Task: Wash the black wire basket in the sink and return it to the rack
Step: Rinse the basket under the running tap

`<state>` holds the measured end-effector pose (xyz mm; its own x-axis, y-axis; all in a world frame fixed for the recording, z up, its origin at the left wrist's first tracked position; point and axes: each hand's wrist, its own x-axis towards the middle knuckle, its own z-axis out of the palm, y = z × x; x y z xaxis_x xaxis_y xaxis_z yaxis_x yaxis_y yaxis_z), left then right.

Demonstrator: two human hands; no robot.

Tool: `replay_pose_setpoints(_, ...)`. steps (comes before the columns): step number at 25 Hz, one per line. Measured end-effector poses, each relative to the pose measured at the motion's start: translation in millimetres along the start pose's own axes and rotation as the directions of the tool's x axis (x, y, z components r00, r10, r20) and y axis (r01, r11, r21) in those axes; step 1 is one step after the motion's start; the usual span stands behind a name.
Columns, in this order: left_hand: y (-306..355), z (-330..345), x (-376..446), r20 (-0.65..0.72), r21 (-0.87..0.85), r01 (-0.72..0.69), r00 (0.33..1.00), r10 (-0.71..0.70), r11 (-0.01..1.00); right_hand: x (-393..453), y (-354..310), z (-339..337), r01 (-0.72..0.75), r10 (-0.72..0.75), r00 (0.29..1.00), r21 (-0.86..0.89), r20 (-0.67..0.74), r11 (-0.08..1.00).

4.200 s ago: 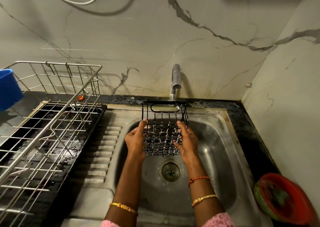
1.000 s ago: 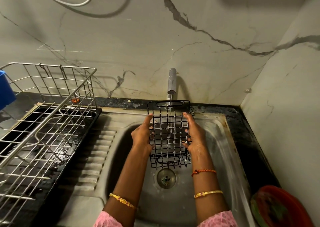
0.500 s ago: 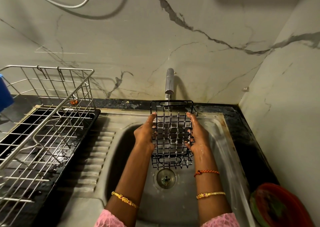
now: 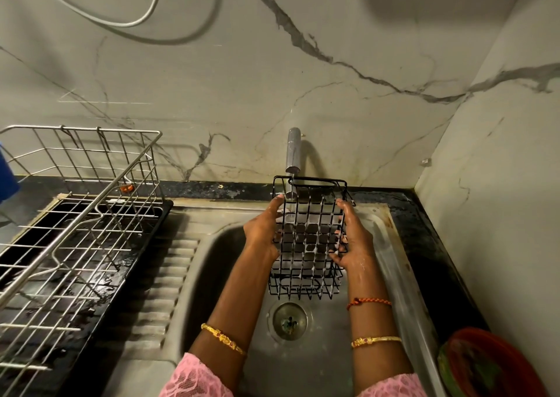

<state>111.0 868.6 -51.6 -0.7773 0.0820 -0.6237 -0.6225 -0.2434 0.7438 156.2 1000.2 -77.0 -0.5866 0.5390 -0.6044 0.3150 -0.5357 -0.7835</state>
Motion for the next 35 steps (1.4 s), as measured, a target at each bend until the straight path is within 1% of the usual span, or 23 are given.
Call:
replay_pose_setpoints(3,-6.5,3.7,1.1,-0.022,0.026,-0.046,0.999,0.047,0.999,4.2,5.7,-4.9,-0.008,0.008,1.0,0.03,0.018,1.0)
replay_pose_setpoints(7,-23.4,6.3,-2.0,-0.059,0.052,-0.104,0.993,0.107,0.993,9.3,19.6,-14.9,-0.033,0.033,0.999,0.07,0.008,0.997)
replay_pose_setpoints(10,-37.6,2.3,-6.9,-0.032,0.088,-0.148,0.988,0.151,0.985,6.7,29.4,-21.3,-0.012,0.011,1.0,0.105,0.008,0.994)
replay_pose_setpoints(13,-51.6,-3.1,-11.7,-0.005,0.074,-0.192,0.981,0.193,0.979,3.3,37.7,-24.4,0.015,-0.019,0.999,0.136,0.03,0.991)
replay_pose_setpoints(19,-62.1,-7.6,-14.5,0.02,0.08,-0.231,0.973,0.23,0.97,1.7,44.3,-28.7,0.063,-0.061,0.998,0.241,-0.015,0.969)
replay_pose_setpoints(23,-59.7,-8.1,-15.0,0.059,0.083,-0.274,0.961,0.27,0.958,1.5,45.7,-26.3,0.082,-0.078,0.997,0.222,-0.025,0.972)
replay_pose_setpoints(27,-54.9,-7.2,-14.8,0.087,0.067,-0.274,0.959,0.268,0.959,3.5,42.8,-24.4,0.1,-0.093,0.995,0.219,-0.042,0.97)
replay_pose_setpoints(33,-55.7,-4.7,-12.6,0.083,0.071,-0.267,0.962,0.261,0.961,5.3,41.0,-20.7,0.107,-0.093,0.993,0.212,-0.075,0.971)
replay_pose_setpoints(35,-55.7,-2.2,-11.2,0.062,0.069,-0.264,0.964,0.26,0.962,6.2,39.4,-19.6,0.106,-0.091,0.993,0.21,-0.079,0.972)
